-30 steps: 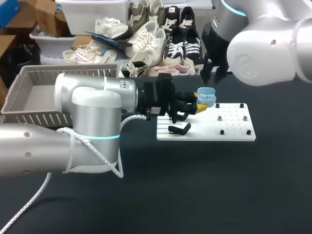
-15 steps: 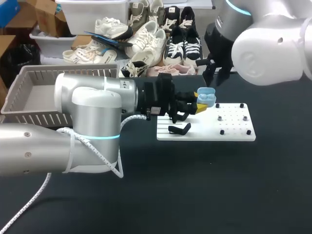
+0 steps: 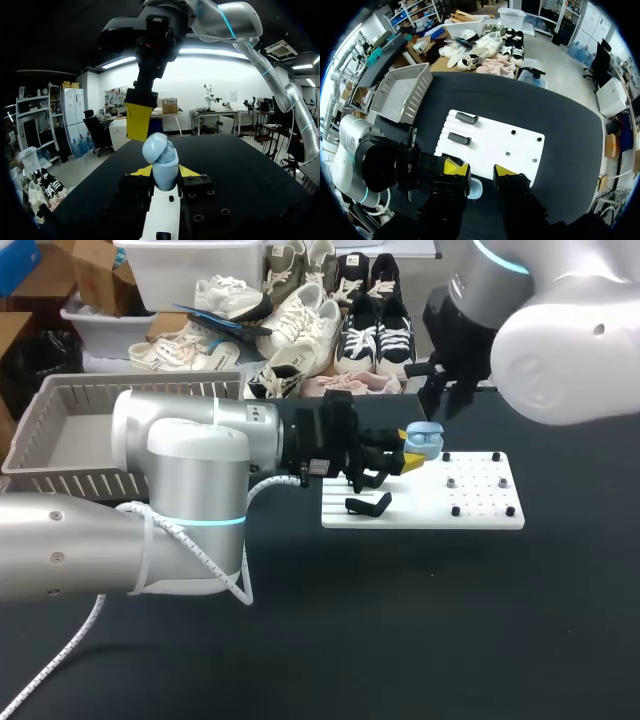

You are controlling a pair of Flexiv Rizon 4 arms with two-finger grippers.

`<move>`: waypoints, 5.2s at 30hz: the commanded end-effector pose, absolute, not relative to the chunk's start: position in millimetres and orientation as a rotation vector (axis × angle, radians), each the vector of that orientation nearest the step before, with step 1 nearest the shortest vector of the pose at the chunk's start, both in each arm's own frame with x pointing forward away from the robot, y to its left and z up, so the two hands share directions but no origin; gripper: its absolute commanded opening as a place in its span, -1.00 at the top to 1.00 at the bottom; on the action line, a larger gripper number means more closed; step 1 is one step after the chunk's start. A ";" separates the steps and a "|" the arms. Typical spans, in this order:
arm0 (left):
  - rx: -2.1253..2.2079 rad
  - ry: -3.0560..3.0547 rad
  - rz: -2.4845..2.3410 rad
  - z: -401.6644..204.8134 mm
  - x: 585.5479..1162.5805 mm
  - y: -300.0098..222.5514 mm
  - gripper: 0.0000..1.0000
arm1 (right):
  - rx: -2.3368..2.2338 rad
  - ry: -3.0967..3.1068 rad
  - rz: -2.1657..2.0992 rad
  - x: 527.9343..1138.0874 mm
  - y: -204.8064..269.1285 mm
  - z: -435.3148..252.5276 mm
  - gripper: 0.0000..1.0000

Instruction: Pick up each earbud case from the left stands, insert the matching earbuds, close the lid, and place the case in the box.

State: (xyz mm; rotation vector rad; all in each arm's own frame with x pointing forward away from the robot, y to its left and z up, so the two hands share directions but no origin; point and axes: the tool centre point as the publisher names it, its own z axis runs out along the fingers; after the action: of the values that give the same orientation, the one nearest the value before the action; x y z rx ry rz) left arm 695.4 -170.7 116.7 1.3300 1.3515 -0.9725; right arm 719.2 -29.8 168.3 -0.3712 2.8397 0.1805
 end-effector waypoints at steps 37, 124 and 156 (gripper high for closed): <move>1.268 1.426 -0.661 146.3 739.1 -36.6 1.00 | 0.196 2.818 0.348 600.1 -124.8 172.5 0.43; 1.219 1.681 -0.703 105.4 789.0 104.2 -1.00 | 0.363 2.756 0.391 596.6 -105.1 193.7 0.40; 1.131 1.566 -0.891 130.1 726.8 18.7 -1.00 | 0.285 2.609 0.479 634.4 -176.6 190.7 -1.00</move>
State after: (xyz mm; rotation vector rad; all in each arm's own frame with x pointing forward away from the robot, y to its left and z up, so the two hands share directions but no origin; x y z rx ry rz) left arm 729.2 19.1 130.7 1.1416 1.5669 -0.8999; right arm 638.9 -176.3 191.1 0.2771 2.6262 0.4866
